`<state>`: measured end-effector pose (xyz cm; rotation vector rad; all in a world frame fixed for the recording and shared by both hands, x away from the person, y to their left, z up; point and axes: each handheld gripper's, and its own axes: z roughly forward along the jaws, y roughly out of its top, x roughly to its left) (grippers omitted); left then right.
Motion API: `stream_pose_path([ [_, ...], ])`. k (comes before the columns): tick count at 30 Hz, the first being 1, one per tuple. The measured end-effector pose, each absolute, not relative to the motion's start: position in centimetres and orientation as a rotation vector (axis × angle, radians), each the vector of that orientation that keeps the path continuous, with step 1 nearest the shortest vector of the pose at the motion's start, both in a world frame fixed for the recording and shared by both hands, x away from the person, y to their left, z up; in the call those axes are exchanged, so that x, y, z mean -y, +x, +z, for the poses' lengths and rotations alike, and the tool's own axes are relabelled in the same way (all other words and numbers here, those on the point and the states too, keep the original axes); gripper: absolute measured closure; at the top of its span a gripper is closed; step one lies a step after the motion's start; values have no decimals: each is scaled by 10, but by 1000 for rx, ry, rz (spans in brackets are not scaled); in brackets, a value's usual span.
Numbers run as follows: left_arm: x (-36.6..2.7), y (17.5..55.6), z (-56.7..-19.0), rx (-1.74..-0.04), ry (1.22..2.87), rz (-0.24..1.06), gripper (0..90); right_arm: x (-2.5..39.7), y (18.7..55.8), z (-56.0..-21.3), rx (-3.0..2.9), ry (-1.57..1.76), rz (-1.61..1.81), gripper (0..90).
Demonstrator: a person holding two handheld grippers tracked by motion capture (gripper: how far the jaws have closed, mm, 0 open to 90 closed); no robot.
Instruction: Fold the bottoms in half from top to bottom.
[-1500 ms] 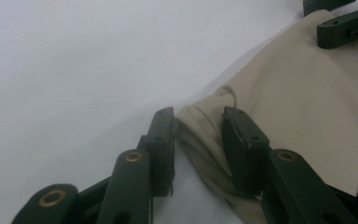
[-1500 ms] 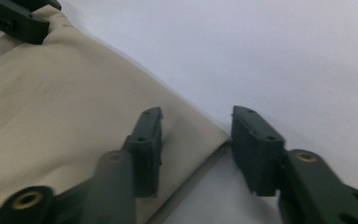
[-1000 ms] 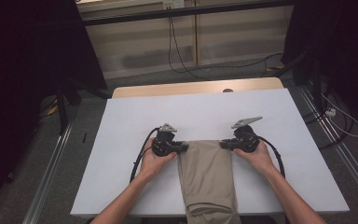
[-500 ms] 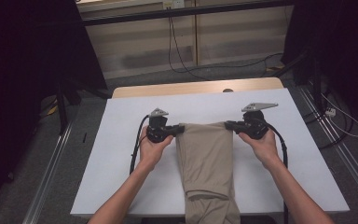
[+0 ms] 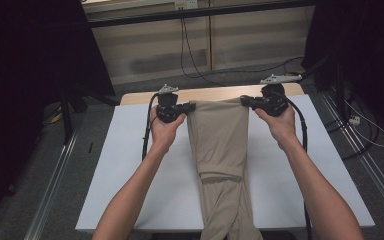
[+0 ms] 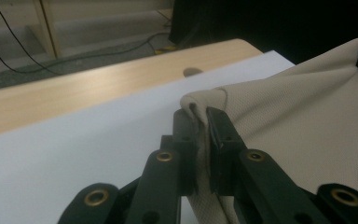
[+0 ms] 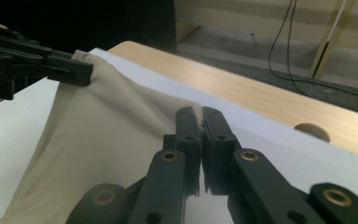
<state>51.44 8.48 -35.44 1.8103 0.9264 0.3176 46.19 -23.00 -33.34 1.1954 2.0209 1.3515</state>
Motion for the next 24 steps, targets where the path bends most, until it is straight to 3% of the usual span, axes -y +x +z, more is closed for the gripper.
stream_pose_path([
  [13,-79,563,-332,-978,1766,345,831,230,517,-315,-1937,1261,1361,868],
  [18,-74,572,-342,-1014,1786,325,820,228,531,-322,-1939,1297,1331,859],
  [19,-73,573,-347,-1043,1791,317,774,228,533,-326,-1945,1310,1315,804],
  [20,-73,575,-353,-1069,1798,318,662,227,534,-331,-1937,1336,1291,676],
  [21,-73,576,-358,-1093,1814,320,495,226,535,-335,-1923,1369,1261,556],
  [22,-73,576,-362,-1103,1844,325,403,227,535,-339,-1920,1381,1258,531],
  [24,-74,570,-369,-1096,1857,337,354,226,531,-347,-1937,1371,1255,488],
])
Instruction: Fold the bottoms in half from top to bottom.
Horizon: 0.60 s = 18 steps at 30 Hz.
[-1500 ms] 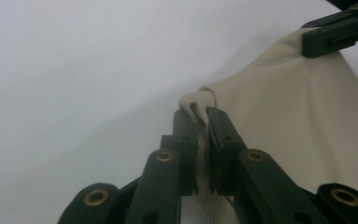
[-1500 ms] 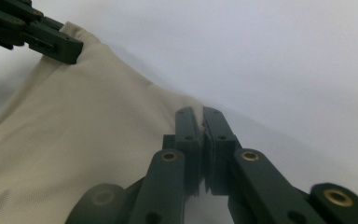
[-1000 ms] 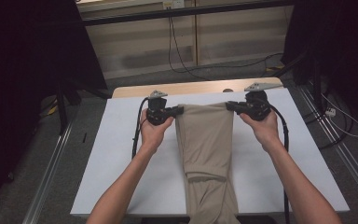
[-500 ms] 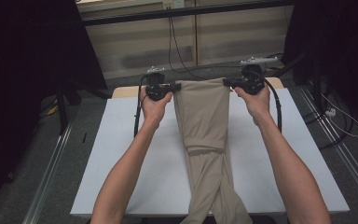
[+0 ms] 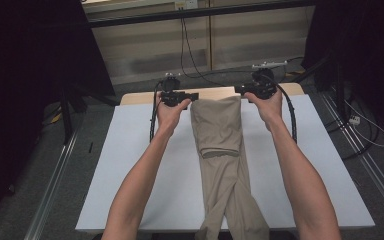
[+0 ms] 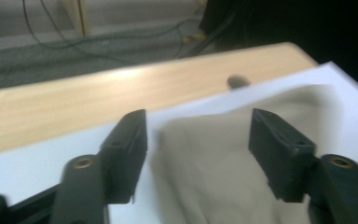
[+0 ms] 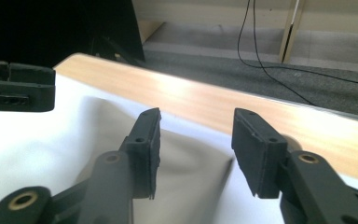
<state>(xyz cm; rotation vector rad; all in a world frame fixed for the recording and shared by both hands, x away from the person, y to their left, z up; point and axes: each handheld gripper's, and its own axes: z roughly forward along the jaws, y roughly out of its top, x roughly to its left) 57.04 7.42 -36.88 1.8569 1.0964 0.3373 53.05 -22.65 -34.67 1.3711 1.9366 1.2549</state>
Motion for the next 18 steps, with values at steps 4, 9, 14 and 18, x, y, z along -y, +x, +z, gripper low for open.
stream_pose_path([
  [4,-80,551,-376,-1047,1897,351,263,222,506,-361,-2012,1301,1288,450],
  [9,-94,510,-387,-1022,1906,331,212,212,454,-379,-2112,1217,1341,522],
  [14,-104,449,-405,-959,1988,274,229,205,391,-396,-2260,1122,1283,697],
  [18,-104,390,-419,-838,2099,161,324,206,336,-414,-2351,1090,1256,763],
])
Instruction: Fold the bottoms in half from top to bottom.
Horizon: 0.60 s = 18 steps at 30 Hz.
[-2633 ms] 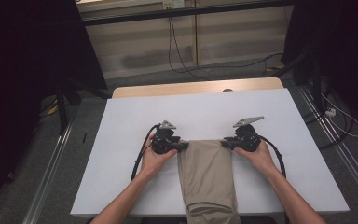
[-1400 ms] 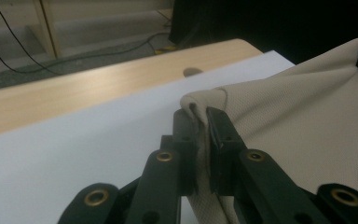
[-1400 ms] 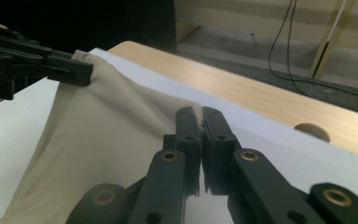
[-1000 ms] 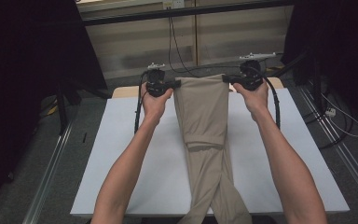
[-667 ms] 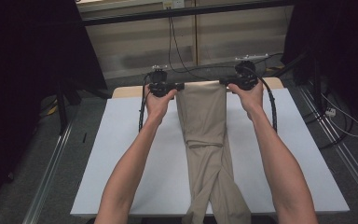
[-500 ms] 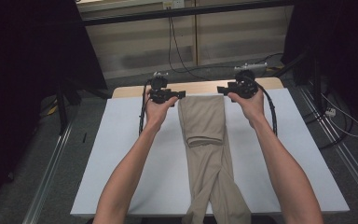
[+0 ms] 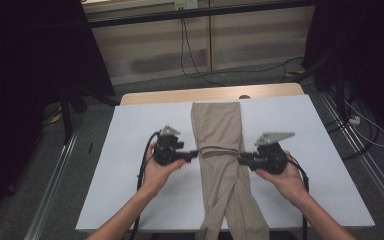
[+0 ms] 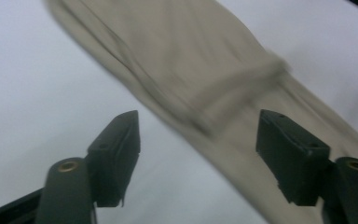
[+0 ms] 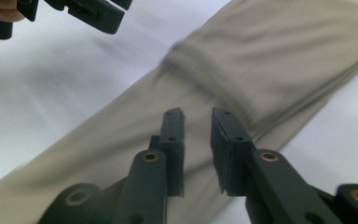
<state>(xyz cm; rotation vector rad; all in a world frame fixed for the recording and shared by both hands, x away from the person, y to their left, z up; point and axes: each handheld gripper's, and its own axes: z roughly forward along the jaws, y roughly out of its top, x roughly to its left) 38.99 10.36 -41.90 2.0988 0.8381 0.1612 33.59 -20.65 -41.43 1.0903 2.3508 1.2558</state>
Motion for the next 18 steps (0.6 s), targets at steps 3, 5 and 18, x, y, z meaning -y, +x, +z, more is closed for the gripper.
stream_pose_path([
  [3,-100,347,-430,-728,2154,84,411,207,296,-427,-2399,1090,1248,810],
  [5,-96,325,-436,-666,2177,46,472,206,273,-432,-2401,1090,1274,858],
  [18,-70,284,-453,-464,2348,129,713,157,238,-452,-2558,923,1193,738],
])
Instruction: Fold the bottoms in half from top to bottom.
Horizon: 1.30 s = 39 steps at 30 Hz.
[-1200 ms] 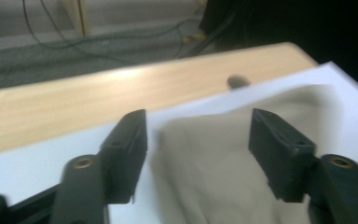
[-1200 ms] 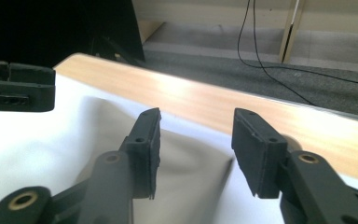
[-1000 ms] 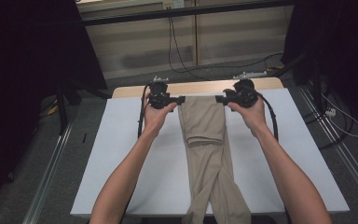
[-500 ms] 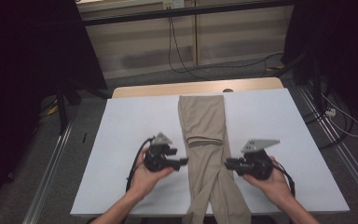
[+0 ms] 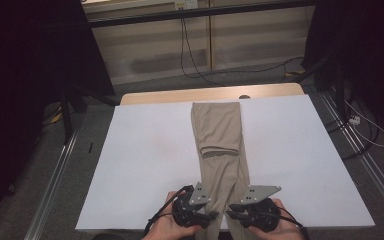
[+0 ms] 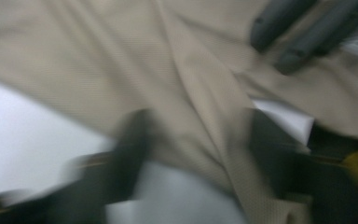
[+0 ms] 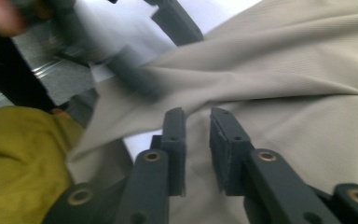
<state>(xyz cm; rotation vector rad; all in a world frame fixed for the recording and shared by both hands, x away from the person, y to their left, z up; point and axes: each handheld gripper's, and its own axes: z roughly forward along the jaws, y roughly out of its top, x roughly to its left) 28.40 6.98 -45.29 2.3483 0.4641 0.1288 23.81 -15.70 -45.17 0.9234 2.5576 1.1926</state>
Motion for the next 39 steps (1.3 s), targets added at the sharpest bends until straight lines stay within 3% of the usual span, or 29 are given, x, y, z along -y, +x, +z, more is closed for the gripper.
stream_pose_path([
  [1,-73,288,-453,-511,2321,98,857,156,238,-452,-2554,931,1195,719],
  [6,-89,307,-445,-605,2267,69,883,146,237,-459,-2551,899,1105,643],
  [9,-101,318,-438,-657,2227,97,884,140,238,-461,-2551,893,1092,813],
  [11,-109,327,-434,-699,2194,101,883,137,239,-461,-2542,902,1094,875],
  [16,-118,341,-430,-751,2152,116,883,120,244,-457,-2545,910,1155,893],
  [19,-118,341,-431,-761,2154,123,865,108,249,-459,-2567,951,1177,829],
  [25,-116,321,-424,-703,2142,186,676,133,250,-448,-2525,1012,1278,735],
  [27,-111,312,-420,-635,2140,174,707,154,251,-440,-2452,1054,1308,747],
  [29,-102,302,-419,-566,2152,119,785,177,252,-436,-2376,1101,1252,816],
  [32,-84,288,-428,-476,2209,61,805,201,251,-441,-2342,1157,1149,842],
  [35,-67,280,-445,-414,2288,32,687,210,249,-455,-2372,1226,1071,780],
  [37,-60,275,-453,-372,2347,65,664,206,248,-459,-2387,1210,1014,721],
  [39,-57,271,-455,-343,2370,81,743,202,249,-459,-2386,1195,1022,647],
])
